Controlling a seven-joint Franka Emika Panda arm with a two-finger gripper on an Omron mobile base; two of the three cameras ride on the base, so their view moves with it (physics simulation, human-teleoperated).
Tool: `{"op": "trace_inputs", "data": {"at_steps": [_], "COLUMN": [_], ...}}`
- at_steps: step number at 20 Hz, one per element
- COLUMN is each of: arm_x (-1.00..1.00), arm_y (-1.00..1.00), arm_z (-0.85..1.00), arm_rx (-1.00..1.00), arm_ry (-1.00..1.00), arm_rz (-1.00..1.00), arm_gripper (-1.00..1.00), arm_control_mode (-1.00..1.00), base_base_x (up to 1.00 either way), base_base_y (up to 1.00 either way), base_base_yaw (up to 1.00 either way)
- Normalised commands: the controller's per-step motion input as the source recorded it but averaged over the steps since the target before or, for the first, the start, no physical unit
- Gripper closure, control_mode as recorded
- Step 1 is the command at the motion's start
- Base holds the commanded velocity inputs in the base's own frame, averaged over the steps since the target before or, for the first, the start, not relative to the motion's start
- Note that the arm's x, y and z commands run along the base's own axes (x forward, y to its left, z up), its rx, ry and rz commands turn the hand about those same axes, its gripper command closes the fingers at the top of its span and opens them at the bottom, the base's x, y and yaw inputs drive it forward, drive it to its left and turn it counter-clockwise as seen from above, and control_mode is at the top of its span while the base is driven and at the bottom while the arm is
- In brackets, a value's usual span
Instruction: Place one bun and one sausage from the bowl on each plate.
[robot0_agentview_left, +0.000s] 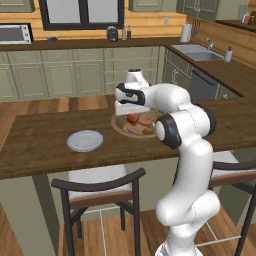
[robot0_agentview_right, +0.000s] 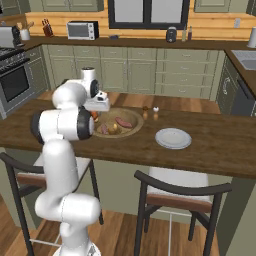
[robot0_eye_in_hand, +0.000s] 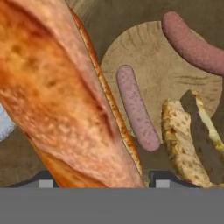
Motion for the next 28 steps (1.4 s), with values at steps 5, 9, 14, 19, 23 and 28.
{"op": "trace_inputs", "data": {"at_steps": [5,9,14,19,23,28], "arm_x": [-0.75,-0.03,0.57,0.89,0.84,0.12], "arm_y": [0.95,1.0,1.0,1.0,0.79,0.01], "arm_z": [0.09,-0.07,-0.38,-0.28,-0.49,-0.31], "arm_rx": [0.07,0.02,-0.01,-0.01,-0.08,-0.03], "arm_ry": [0.05,0.05,0.22,0.13,0.19,0.0], "arm_rz": [0.0,-0.01,-0.05,-0.13,-0.11,-0.01], "arm_gripper": [1.0,1.0,1.0,1.0,1.0,-1.0], "arm_control_mode": [-1.0,-1.0,-1.0,-1.0,-1.0,-1.0], "base_base_x": [0.0,0.0,0.0,0.0,0.0,0.0], "base_base_y": [0.0,0.0,0.0,0.0,0.0,0.0], "base_base_yaw": [0.0,0.0,0.0,0.0,0.0,0.0]}}
